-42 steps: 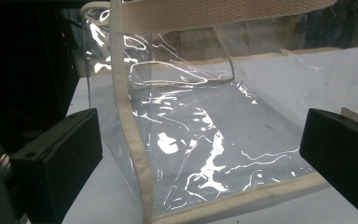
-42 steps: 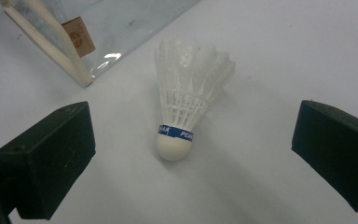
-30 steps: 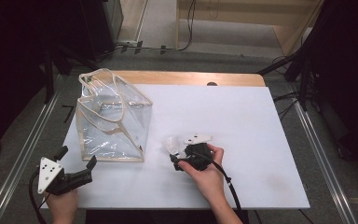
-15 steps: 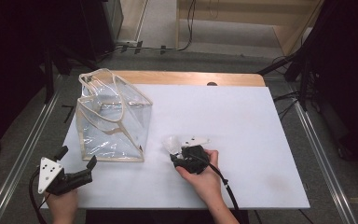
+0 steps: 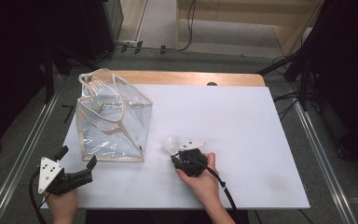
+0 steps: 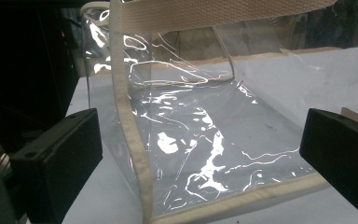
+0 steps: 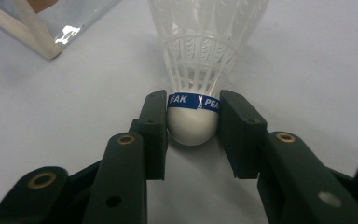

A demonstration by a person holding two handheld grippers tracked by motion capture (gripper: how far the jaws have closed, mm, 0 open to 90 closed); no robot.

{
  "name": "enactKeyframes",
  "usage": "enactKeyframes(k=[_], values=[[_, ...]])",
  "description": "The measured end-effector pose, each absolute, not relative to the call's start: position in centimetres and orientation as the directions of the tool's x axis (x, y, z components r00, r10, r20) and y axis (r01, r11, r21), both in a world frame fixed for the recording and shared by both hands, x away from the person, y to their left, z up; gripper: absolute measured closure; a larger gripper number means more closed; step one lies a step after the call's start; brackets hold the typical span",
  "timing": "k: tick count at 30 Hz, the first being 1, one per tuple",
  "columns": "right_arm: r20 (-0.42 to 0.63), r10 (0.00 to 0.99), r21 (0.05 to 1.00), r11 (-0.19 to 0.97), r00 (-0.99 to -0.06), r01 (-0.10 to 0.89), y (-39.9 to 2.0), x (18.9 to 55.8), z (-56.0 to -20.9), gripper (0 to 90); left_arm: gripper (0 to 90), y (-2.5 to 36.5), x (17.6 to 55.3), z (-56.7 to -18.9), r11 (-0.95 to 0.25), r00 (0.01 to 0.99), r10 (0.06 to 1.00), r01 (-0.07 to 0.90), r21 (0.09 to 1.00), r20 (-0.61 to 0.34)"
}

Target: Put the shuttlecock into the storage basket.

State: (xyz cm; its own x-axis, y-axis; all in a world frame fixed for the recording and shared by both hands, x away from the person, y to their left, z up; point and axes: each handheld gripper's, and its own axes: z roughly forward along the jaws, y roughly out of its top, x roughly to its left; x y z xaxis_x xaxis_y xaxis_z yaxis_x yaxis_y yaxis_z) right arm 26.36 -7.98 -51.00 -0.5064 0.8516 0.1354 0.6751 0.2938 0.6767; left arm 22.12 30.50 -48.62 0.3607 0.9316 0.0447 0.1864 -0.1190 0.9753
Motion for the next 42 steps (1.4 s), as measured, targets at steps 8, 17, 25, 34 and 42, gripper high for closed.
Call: enactKeyframes(k=[8, 17, 25, 34, 42], values=[[0.134, 0.846, 0.685, 0.297, -0.516, 0.665, -8.2, 26.4, -50.9, 62.2, 0.0, 30.5, 22.1, -48.6, -0.119, 0.361, 0.932, 0.186, 0.975, 0.045], [0.139, 0.842, 0.715, 0.278, -0.520, 0.641, -8.9, 26.3, -50.0, 62.3, 0.0, 30.5, 22.1, -48.6, -0.120, 0.361, 0.932, 0.186, 0.975, 0.046], [0.138, 0.842, 0.734, 0.267, -0.522, 0.624, -9.1, 26.2, -49.3, 62.3, 0.0, 30.5, 22.1, -48.6, -0.119, 0.361, 0.932, 0.186, 0.975, 0.045], [0.131, 0.839, 0.750, 0.264, -0.528, 0.606, -9.3, 26.3, -48.6, 62.3, 0.0, 30.5, 22.1, -48.6, -0.119, 0.361, 0.932, 0.186, 0.975, 0.045], [0.128, 0.837, 0.763, 0.259, -0.532, 0.592, -9.5, 26.3, -48.0, 62.3, 0.0, 30.5, 22.1, -48.6, -0.119, 0.361, 0.932, 0.186, 0.975, 0.045]])
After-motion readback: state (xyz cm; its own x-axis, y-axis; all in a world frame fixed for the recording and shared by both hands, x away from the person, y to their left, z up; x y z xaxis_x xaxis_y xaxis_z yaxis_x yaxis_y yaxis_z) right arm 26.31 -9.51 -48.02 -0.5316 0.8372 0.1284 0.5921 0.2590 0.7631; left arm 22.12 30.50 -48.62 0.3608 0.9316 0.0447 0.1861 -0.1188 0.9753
